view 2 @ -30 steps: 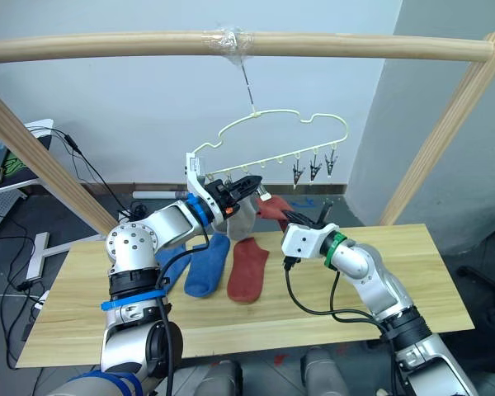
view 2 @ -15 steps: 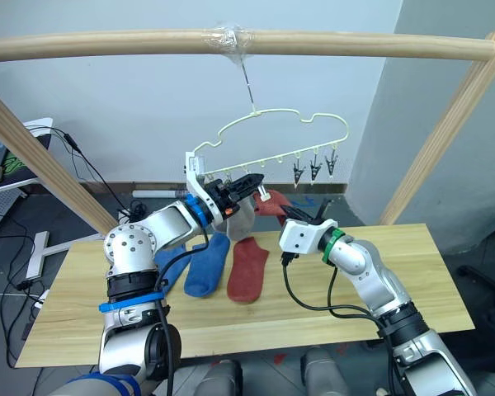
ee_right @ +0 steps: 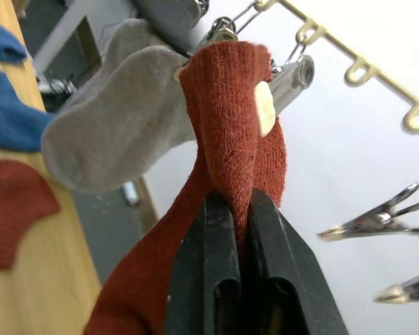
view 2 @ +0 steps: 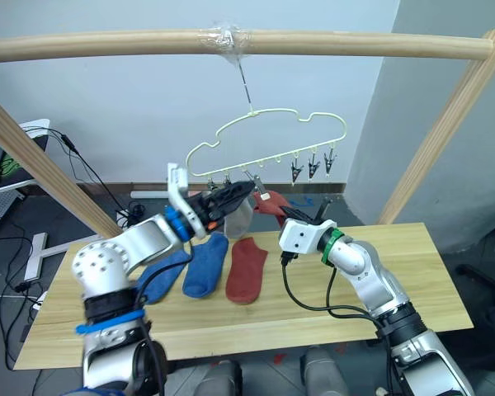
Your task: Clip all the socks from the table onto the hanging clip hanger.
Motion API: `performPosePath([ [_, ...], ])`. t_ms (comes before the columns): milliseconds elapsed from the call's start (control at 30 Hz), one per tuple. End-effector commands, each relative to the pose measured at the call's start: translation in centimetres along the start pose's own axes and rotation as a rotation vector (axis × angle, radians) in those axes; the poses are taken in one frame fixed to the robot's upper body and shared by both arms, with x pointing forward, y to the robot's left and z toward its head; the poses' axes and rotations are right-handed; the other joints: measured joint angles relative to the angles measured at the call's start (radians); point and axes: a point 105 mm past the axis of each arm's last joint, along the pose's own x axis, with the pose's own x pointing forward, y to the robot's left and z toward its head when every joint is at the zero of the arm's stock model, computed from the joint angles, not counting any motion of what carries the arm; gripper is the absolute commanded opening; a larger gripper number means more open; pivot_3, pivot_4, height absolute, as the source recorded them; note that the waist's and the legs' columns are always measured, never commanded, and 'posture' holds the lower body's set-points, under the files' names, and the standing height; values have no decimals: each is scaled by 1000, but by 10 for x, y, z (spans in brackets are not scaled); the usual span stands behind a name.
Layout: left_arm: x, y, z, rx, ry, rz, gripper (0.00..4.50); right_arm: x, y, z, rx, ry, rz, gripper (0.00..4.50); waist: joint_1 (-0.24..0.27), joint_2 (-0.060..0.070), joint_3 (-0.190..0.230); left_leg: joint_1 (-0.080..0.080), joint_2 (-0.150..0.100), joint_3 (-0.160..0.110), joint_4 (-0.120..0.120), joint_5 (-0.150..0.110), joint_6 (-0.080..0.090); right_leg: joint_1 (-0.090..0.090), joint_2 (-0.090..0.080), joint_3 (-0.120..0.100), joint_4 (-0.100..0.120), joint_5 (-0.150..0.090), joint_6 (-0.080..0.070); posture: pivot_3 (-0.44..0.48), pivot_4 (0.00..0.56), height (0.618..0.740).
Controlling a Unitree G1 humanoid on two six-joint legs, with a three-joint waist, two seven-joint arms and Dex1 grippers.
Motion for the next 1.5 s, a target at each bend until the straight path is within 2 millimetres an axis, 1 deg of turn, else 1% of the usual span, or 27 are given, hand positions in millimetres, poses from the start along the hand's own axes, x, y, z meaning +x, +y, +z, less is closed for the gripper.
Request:
performPosePath([
  [33, -15, -24, -4, 78, 17, -56, 4500, 1, -6, 5, 89, -33, -4, 1377, 20, 0, 0, 0, 0, 0, 1, 0, 0, 0, 0, 0, 0, 0, 0, 66, 160, 740],
  [100, -19, -26, -8, 106, 32, -44, 4500, 0, -5, 2, 117, -27, 3, 2068, 37, 0, 0, 0, 0, 0, 1, 0, 0, 0, 0, 0, 0, 0, 0, 80, 159, 740],
  [167, -26, -23, -9, 189, 48, 16, 4500, -3, -2, -9, 203, 13, 0, 2724, 51, -1, 0, 0, 0, 0, 2, 0, 0, 1, 0, 0, 0, -2, -5, 108, 156, 740],
  [233, -32, -15, -11, 333, 66, 95, 4500, -9, 2, -23, 302, 67, -9, 3448, 55, -1, -1, 0, 0, 0, 2, 0, 0, 1, 0, 0, 0, -3, -5, 125, 154, 740],
  [333, -32, -14, -20, 547, 106, 109, 4500, -14, 0, -32, 408, 109, -49, 4486, 61, -1, -1, 0, 0, 0, 2, 0, 0, 1, 0, 0, 0, -3, -6, 134, 149, 740],
  [367, -30, -14, -23, 608, 109, 102, 4500, -17, -3, -35, 437, 120, -63, 4486, 63, -1, -1, -1, 0, 0, 1, 0, 0, 0, 0, 0, -1, -3, -6, 140, 148, 740],
  [433, -28, -17, -26, 665, 88, 69, 4500, -22, -8, -36, 514, 136, -116, 4486, 71, -1, -1, -1, 0, 0, 1, 0, 0, 0, 0, 0, -1, -3, -7, 144, 149, 740],
  [500, -28, -15, -25, 781, 58, 74, 4500, -27, -21, -35, 639, 155, -234, 4486, 73, -1, -1, -1, 0, 0, 1, 0, 0, 0, 0, 0, -1, -3, -7, 148, 148, 740],
  [600, -27, -17, -25, 854, 19, 51, 4500, -32, -35, -31, 723, 174, -334, 4486, 74, 0, -1, -1, 0, 0, 0, 0, 0, -1, 0, 0, 0, -3, -7, 149, 149, 740],
  [633, -27, -20, -20, 900, -20, 41, 4500, -31, -41, -24, 786, 149, -376, 4486, 76, 0, -1, -1, 0, 0, 1, 0, 0, -1, 0, 0, 0, -3, -7, 144, 158, 740],
  [667, -28, -26, -9, 995, -94, 34, 4500, -31, -47, -16, 818, 128, -413, 4486, 77, 0, -1, -1, 0, 0, 1, 0, 0, -1, 0, 0, 0, -3, -7, 136, 157, 740],
  [700, -28, -30, -4, 1066, -143, 27, 4500, -32, -50, -12, 837, 116, -433, 4486, 77, 0, -1, -1, 0, 0, 1, 0, 0, -1, 0, 0, -1, -4, -7, 130, 159, 740],
  [733, -29, -33, -1, 1115, -165, 12, 4500, -32, -53, -4, 842, 87, -445, 4323, 77, 0, -1, -2, 0, 0, 1, 0, 0, -2, 0, 0, -1, -4, -7, 130, 159, 740],
  [800, -29, -34, 0, 1151, -175, -13, 4500, -31, -54, 2, 837, 77, -454, 3847, 78, 0, -1, -2, 0, 0, 0, 0, 0, -2, 0, 0, -1, -4, -7, 127, 161, 740],
  [933, -26, -36, 3, 1221, -203, -48, 4500, -26, -48, 1, 817, 122, -448, 2376, 77, 0, 0, -2, 0, 1, 0, 0, 0, -2, -1, 0, -2, -4, -7, 121, 168, 740],
  [967, -25, -36, 2, 1235, -203, -60, 4500, -25, -49, 2, 826, 121, -454, 2076, 77, 0, 0, -2, 0, 1, 0, 0, 0, -2, -1, 0, -2, -4, -7, 120, 169, 740],
  [1067, -21, -36, 5, 1225, -218, -54, 4500, -19, -54, 7, 846, 92, -468, 2076, 76, 0, 0, -2, 0, 1, 0, 0, 0, -2, -1, 0, -2, -4, -7, 119, 174, 740],
  [1167, -20, -40, 5, 1225, -225, -58, 4500, -11, -59, 7, 854, 95, -493, 1567, 75, 0, 0, -2, 0, 1, 0, 0, 0, -2, -1, 0, -1, -4, -7, 130, 178, 740],
  [1233, -19, -40, 4, 1220, -224, -57, 4500, -6, -60, 6, 850, 102, -497, 907, 75, 1, 0, -2, 0, 1, 0, 0, 0, -2, -1, -1, -1, -4, -7, 133, 178, 740],
  [1367, -19, -40, 2, 1211, -218, -56, 4500, 3, -64, 2, 862, 119, -516, 907, 75, 1, 0, -2, 0, 1, 0, 0, 0, -2, -1, -1, -1, -4, -8, 139, 178, 740],
  [1500, -19, -41, 6, 1207, -225, -48, 4500, 7, -67, -2, 869, 143, -541, 907, 75, 1, 0, -2, 0, 1, -1, 0, 0, -2, -1, -1, -1, -4, -8, 143, 179, 740],
])
